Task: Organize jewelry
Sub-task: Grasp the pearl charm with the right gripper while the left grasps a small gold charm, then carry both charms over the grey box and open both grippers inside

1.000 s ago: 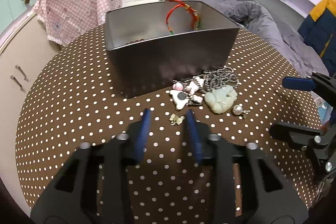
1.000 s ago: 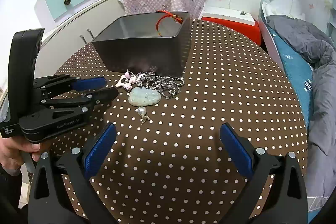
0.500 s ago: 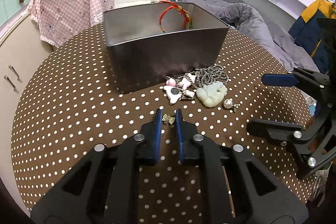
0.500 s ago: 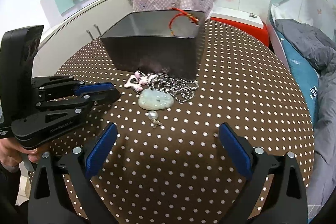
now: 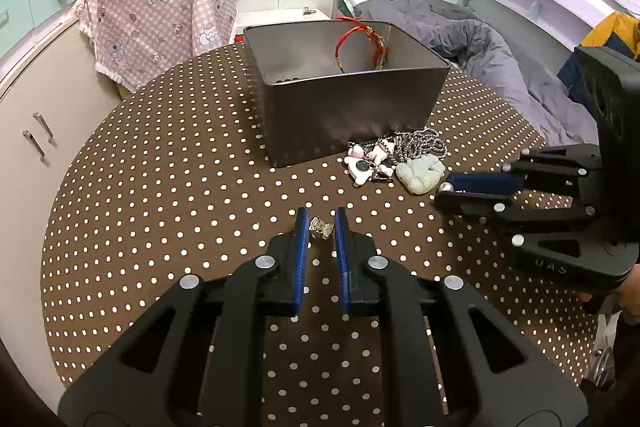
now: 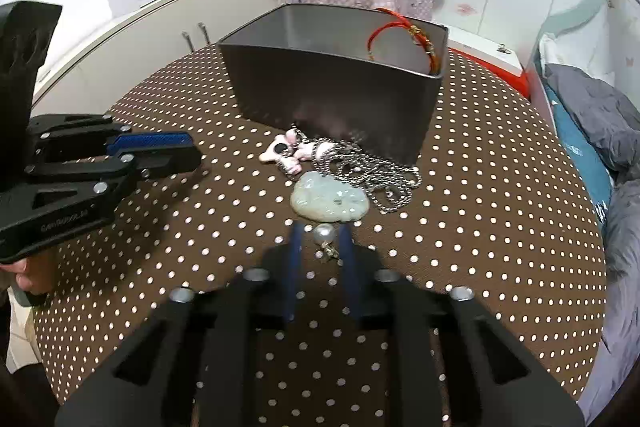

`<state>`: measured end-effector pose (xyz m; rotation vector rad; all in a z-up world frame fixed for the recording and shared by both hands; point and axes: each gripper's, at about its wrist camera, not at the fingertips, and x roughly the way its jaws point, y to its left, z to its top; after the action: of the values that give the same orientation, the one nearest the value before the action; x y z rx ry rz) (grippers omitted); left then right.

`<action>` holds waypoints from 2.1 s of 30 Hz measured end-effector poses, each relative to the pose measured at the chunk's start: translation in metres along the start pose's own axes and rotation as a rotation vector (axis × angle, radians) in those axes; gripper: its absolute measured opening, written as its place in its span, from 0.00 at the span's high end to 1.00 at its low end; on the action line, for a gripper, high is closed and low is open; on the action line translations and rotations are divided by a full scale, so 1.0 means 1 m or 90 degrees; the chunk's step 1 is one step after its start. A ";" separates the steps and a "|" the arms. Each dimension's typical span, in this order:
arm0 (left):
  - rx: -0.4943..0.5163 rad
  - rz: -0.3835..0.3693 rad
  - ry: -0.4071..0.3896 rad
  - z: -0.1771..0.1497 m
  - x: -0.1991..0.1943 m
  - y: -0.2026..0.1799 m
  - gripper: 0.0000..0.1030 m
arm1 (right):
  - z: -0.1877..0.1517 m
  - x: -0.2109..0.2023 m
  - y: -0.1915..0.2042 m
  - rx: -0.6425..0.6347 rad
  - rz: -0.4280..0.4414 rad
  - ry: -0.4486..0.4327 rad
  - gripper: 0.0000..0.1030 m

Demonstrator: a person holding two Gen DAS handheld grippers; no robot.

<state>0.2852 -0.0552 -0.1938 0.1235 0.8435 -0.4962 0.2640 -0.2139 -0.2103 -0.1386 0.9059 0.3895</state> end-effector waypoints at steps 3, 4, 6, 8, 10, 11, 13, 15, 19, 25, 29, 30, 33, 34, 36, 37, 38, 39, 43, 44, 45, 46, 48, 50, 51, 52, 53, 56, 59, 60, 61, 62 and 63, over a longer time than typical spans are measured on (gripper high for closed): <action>0.000 -0.001 -0.007 0.001 -0.003 -0.001 0.87 | -0.002 -0.004 -0.001 -0.003 0.008 -0.002 0.91; 0.001 -0.001 -0.010 0.002 -0.004 -0.002 0.87 | -0.002 -0.006 -0.002 0.000 0.012 -0.005 0.91; 0.002 -0.001 -0.015 0.004 -0.008 -0.001 0.87 | -0.001 -0.014 -0.005 0.010 0.022 -0.015 0.91; 0.004 0.002 -0.023 0.007 -0.013 -0.001 0.87 | 0.000 -0.022 -0.007 0.011 0.030 -0.025 0.91; 0.003 0.001 -0.032 0.010 -0.019 0.000 0.87 | 0.006 -0.034 -0.010 0.015 0.040 -0.042 0.91; 0.004 0.002 -0.040 0.013 -0.023 0.001 0.87 | 0.009 -0.040 -0.011 0.016 0.042 -0.050 0.91; 0.009 0.005 -0.056 0.020 -0.033 0.001 0.87 | 0.018 -0.055 -0.015 0.013 0.042 -0.072 0.91; 0.017 0.008 -0.073 0.028 -0.042 0.000 0.87 | 0.028 -0.069 -0.019 0.010 0.044 -0.094 0.91; 0.035 0.018 -0.112 0.050 -0.060 -0.004 0.87 | 0.056 -0.100 -0.028 -0.005 0.031 -0.143 0.91; 0.057 0.034 -0.176 0.094 -0.084 -0.006 0.87 | 0.097 -0.130 -0.036 -0.029 0.012 -0.196 0.91; 0.055 0.022 -0.187 0.118 -0.084 -0.008 0.87 | 0.121 -0.129 -0.042 -0.031 0.018 -0.201 0.91; 0.056 0.021 -0.187 0.121 -0.082 -0.008 0.87 | 0.126 -0.126 -0.043 -0.031 0.022 -0.199 0.91; 0.050 0.020 -0.176 0.130 -0.070 -0.010 0.87 | 0.136 -0.114 -0.045 -0.027 0.031 -0.186 0.91; 0.049 0.019 -0.171 0.132 -0.065 -0.010 0.87 | 0.135 -0.113 -0.046 -0.026 0.033 -0.181 0.91; 0.050 0.023 -0.163 0.136 -0.058 -0.010 0.87 | 0.140 -0.102 -0.048 -0.017 0.042 -0.168 0.91; 0.048 0.020 -0.154 0.138 -0.054 -0.010 0.87 | 0.142 -0.097 -0.050 -0.012 0.045 -0.160 0.91; 0.049 0.018 -0.147 0.139 -0.050 -0.010 0.87 | 0.142 -0.093 -0.050 -0.010 0.045 -0.154 0.91; 0.049 0.024 -0.142 0.141 -0.045 -0.009 0.87 | 0.143 -0.087 -0.052 -0.006 0.047 -0.145 0.90; 0.024 0.054 -0.117 0.142 -0.032 0.002 0.56 | 0.146 -0.072 -0.061 0.031 0.045 -0.130 0.59; 0.014 0.070 -0.127 0.142 -0.034 0.005 0.21 | 0.147 -0.070 -0.064 0.040 0.043 -0.132 0.43; 0.003 0.083 -0.148 0.140 -0.038 0.009 0.15 | 0.145 -0.070 -0.067 0.051 0.044 -0.138 0.39; -0.001 0.081 -0.154 0.139 -0.040 0.010 0.15 | 0.144 -0.070 -0.069 0.060 0.049 -0.142 0.36; -0.014 0.083 -0.151 0.138 -0.042 0.017 0.15 | 0.143 -0.071 -0.072 0.070 0.039 -0.145 0.28; -0.022 0.101 -0.154 0.136 -0.046 0.021 0.15 | 0.141 -0.075 -0.074 0.078 0.029 -0.157 0.07; -0.026 0.104 -0.157 0.135 -0.048 0.024 0.15 | 0.140 -0.078 -0.076 0.085 0.028 -0.165 0.07; -0.030 0.105 -0.161 0.135 -0.050 0.025 0.15 | 0.140 -0.080 -0.077 0.088 0.028 -0.166 0.07; -0.035 0.108 -0.166 0.134 -0.053 0.027 0.14 | 0.139 -0.081 -0.078 0.092 0.025 -0.166 0.07; -0.041 0.110 -0.179 0.130 -0.062 0.025 0.14 | 0.138 -0.086 -0.077 0.091 0.016 -0.174 0.07; -0.035 0.120 -0.191 0.125 -0.070 0.022 0.13 | 0.135 -0.092 -0.076 0.090 0.013 -0.183 0.07; -0.034 0.121 -0.198 0.123 -0.074 0.020 0.13 | 0.134 -0.094 -0.075 0.090 0.012 -0.185 0.07; -0.035 0.122 -0.204 0.121 -0.078 0.019 0.13 | 0.133 -0.097 -0.074 0.089 0.012 -0.188 0.07; -0.035 0.122 -0.210 0.119 -0.081 0.017 0.13 | 0.132 -0.098 -0.073 0.089 0.010 -0.190 0.07; -0.036 0.121 -0.213 0.118 -0.084 0.016 0.13 | 0.130 -0.100 -0.073 0.088 0.009 -0.192 0.07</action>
<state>0.3264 -0.0452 -0.0549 0.0657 0.5107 -0.3022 0.3329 -0.2718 -0.0547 0.0533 0.6341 0.3489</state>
